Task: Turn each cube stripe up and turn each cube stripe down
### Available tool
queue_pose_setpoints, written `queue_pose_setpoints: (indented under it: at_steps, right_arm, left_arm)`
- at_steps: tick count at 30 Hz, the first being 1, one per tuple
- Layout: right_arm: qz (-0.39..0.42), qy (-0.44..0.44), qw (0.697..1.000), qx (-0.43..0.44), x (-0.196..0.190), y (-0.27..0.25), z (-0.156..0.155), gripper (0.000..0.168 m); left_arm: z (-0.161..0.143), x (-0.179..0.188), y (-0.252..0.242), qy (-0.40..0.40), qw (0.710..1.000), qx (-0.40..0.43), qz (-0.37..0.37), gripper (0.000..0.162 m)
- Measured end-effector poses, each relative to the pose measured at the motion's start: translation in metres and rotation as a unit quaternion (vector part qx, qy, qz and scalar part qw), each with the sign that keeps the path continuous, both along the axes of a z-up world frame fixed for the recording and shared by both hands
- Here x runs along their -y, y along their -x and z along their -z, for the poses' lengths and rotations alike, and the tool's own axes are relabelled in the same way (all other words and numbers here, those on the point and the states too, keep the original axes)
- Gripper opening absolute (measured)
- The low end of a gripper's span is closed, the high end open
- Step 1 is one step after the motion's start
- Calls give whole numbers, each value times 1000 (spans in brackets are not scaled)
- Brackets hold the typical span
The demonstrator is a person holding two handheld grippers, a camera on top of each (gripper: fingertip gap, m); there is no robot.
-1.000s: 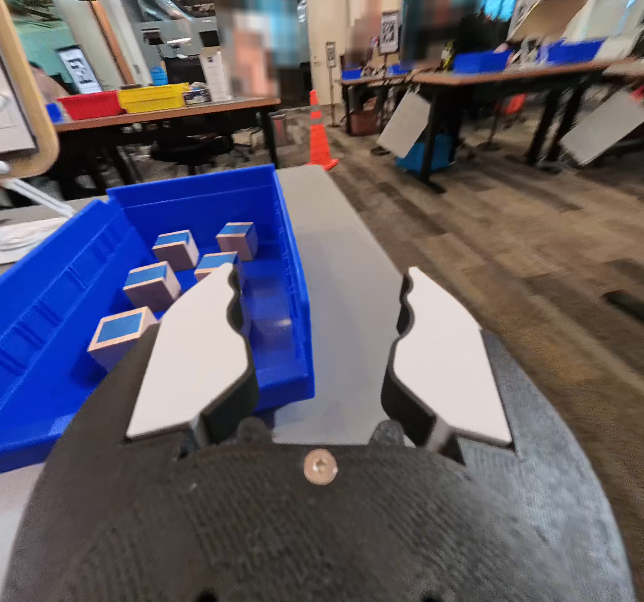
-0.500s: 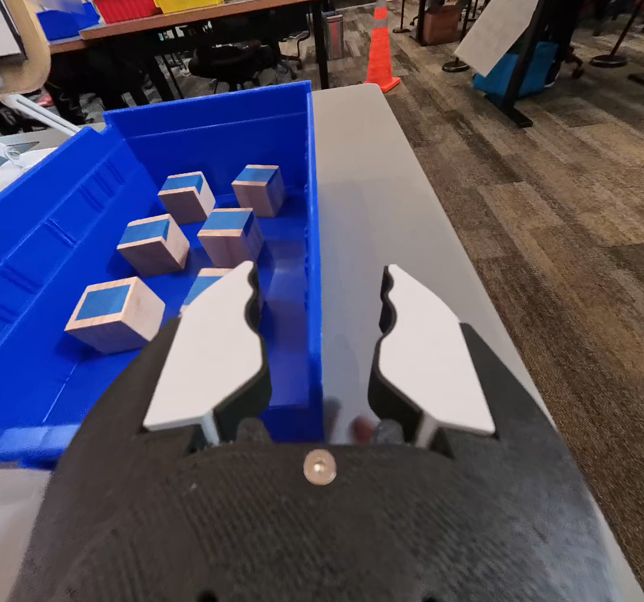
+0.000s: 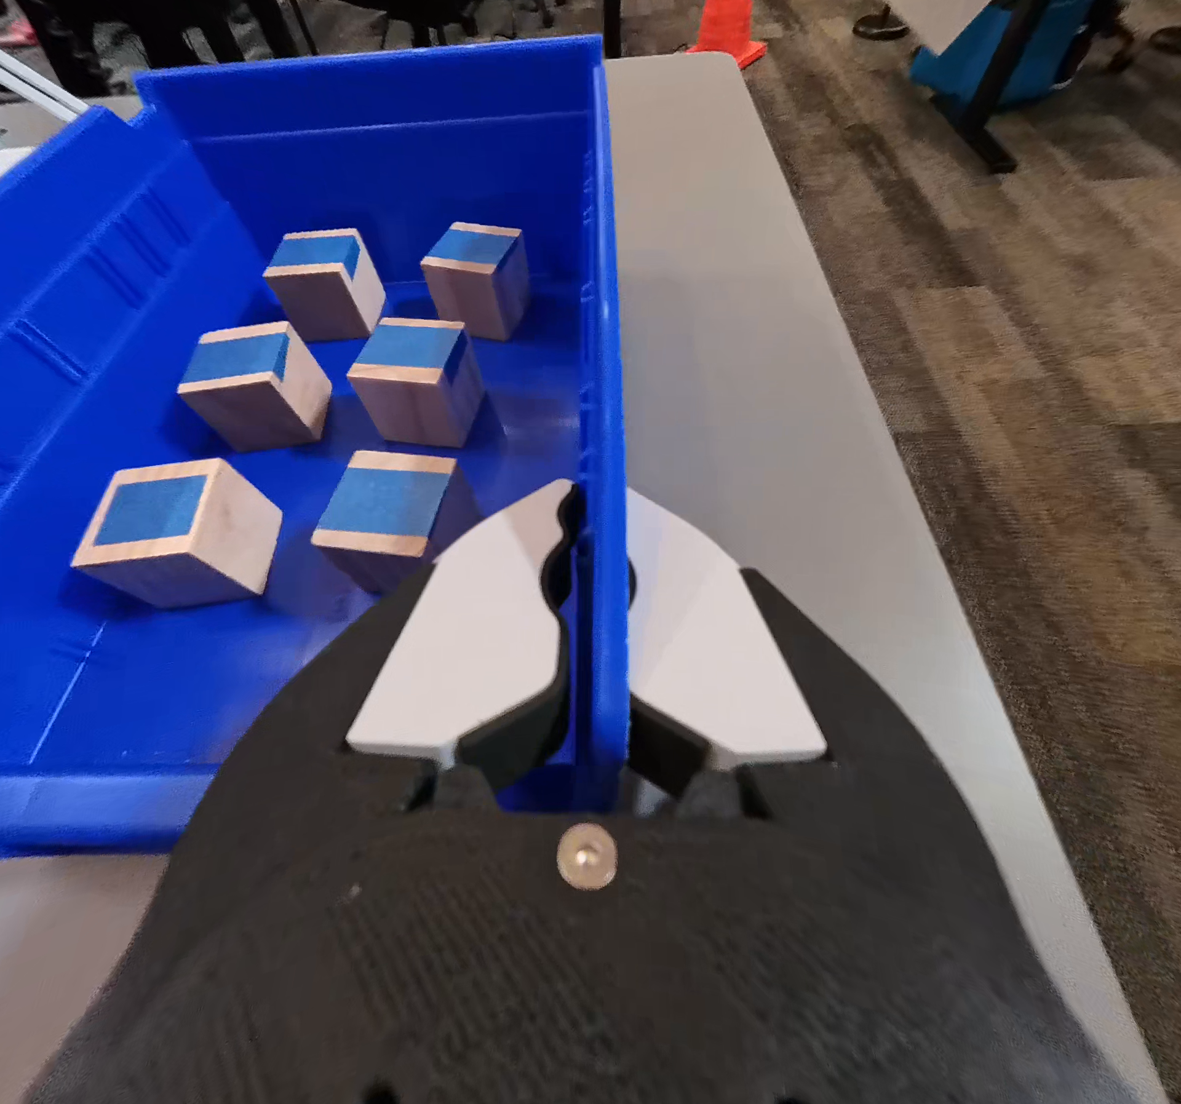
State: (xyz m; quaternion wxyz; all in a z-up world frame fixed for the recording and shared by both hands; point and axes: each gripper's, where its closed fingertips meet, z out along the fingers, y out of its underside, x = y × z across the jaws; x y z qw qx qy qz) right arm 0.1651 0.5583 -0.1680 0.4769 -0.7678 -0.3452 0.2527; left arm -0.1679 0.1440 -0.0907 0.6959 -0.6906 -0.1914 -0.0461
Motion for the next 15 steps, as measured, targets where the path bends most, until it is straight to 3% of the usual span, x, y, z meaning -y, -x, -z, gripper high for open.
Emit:
queue_pose_setpoints:
  at_steps: [7, 15]
  right_arm:
    - [10, 43, 998, -54, 4, 2, -4, 7]
    - [16, 91, 988, -124, 14, 13, -29, 9]
  left_arm:
    - [0, 0, 2, 1, 1000, -4, -7, 70]
    - [0, 3, 15, 21, 998, -40, -33, 71]
